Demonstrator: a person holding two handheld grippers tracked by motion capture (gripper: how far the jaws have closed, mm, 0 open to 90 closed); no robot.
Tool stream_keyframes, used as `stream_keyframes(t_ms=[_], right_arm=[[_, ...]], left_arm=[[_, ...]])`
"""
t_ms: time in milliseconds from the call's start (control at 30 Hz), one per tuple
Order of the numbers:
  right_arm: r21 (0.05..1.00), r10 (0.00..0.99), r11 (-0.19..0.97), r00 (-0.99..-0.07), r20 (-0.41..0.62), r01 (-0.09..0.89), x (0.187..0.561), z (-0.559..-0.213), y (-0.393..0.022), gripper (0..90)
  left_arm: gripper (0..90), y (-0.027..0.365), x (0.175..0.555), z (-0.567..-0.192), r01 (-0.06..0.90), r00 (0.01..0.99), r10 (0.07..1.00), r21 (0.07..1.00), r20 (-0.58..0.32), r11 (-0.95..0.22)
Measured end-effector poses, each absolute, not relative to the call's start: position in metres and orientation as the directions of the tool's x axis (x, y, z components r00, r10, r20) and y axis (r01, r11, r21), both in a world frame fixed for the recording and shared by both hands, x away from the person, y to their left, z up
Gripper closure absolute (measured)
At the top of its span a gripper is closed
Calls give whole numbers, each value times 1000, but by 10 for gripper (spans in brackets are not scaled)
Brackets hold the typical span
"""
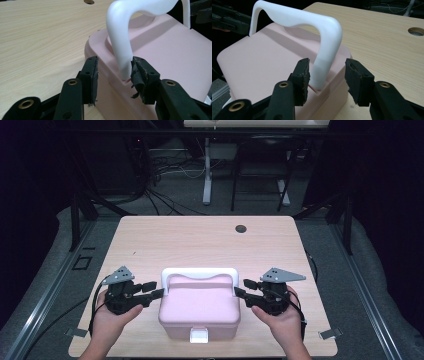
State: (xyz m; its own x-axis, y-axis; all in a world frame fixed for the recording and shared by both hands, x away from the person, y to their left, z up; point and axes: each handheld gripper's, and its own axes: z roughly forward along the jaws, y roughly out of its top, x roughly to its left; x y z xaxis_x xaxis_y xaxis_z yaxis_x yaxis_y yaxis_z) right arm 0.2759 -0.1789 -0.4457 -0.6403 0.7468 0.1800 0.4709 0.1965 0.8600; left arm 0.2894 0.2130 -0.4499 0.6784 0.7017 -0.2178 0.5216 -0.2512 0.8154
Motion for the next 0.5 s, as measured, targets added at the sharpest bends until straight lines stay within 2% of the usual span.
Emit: stream_keyframes(t_ms=[300, 500], right_arm=[[852, 734, 207, -652, 191, 481, 282, -449, -170, 547], [847, 727, 213, -658, 196, 487, 285, -453, -165, 592]], left_arm=[[572, 201, 295, -450, 523, 693, 681, 815, -236, -250], [595, 197, 297, -452, 520, 697, 678, 815, -233, -254]])
